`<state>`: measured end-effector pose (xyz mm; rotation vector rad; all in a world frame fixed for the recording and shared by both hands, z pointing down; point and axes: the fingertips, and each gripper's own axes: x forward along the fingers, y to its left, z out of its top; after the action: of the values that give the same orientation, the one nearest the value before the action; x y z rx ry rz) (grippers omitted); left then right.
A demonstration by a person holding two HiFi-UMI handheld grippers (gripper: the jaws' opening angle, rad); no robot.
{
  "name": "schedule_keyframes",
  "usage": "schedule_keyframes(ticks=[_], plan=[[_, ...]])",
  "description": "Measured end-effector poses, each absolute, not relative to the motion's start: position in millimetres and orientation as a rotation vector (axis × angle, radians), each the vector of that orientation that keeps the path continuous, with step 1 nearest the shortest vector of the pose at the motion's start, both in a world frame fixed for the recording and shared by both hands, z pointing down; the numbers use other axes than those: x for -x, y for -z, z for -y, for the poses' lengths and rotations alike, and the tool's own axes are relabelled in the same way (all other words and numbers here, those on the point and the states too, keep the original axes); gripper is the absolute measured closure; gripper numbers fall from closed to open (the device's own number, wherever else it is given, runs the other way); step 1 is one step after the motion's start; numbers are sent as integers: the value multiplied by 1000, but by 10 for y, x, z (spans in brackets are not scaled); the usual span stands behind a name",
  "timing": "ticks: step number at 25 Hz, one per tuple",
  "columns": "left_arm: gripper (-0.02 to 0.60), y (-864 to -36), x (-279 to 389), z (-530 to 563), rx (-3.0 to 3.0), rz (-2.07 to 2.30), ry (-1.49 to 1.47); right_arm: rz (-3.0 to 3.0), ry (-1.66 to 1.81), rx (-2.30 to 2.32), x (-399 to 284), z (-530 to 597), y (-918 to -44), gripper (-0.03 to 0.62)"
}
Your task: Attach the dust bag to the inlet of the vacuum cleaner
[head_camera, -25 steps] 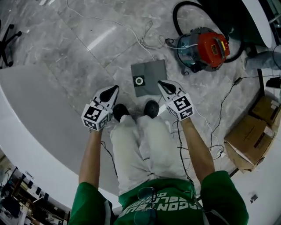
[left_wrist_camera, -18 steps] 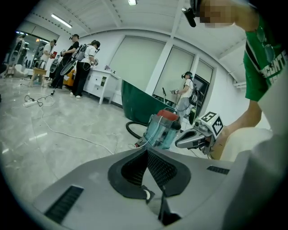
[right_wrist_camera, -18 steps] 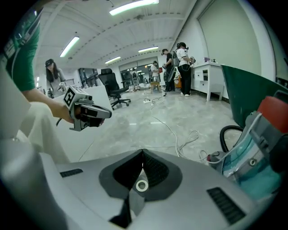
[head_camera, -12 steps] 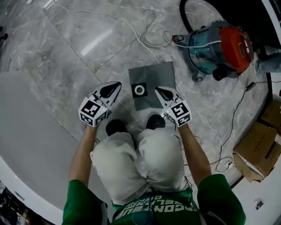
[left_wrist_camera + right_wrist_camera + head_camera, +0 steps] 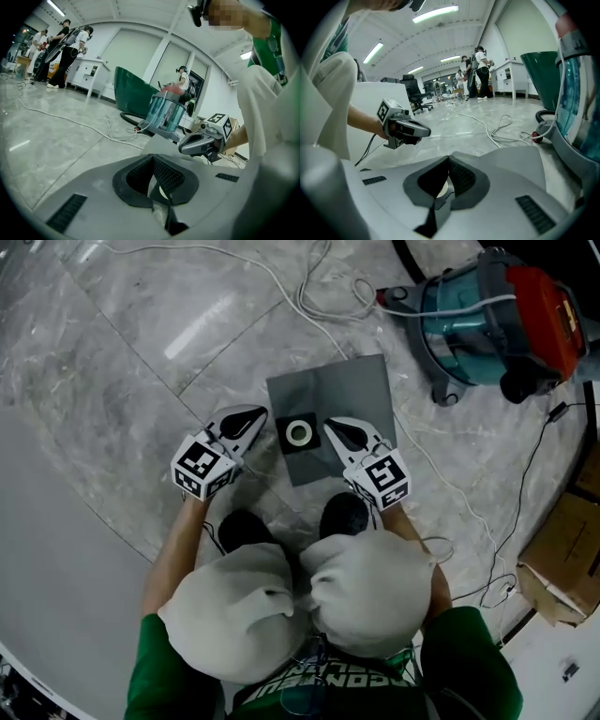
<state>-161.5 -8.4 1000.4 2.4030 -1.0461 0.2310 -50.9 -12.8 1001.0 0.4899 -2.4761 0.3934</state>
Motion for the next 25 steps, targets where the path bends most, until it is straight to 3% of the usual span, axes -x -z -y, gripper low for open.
schedule_keyframes(ticks=[15,18,25], plan=[[577,-10355,1448,-201,-2387,1005,-261,2437,-177,-311,903,-636,-10558,578],[577,-10381,1470,-244,-2379,1010,-269,2389,-81,-267,982,-789,-10749,454],[577,-10432,1417,-337,-2391,984,-298,2236,173,-307,973,-839,-11048,431]])
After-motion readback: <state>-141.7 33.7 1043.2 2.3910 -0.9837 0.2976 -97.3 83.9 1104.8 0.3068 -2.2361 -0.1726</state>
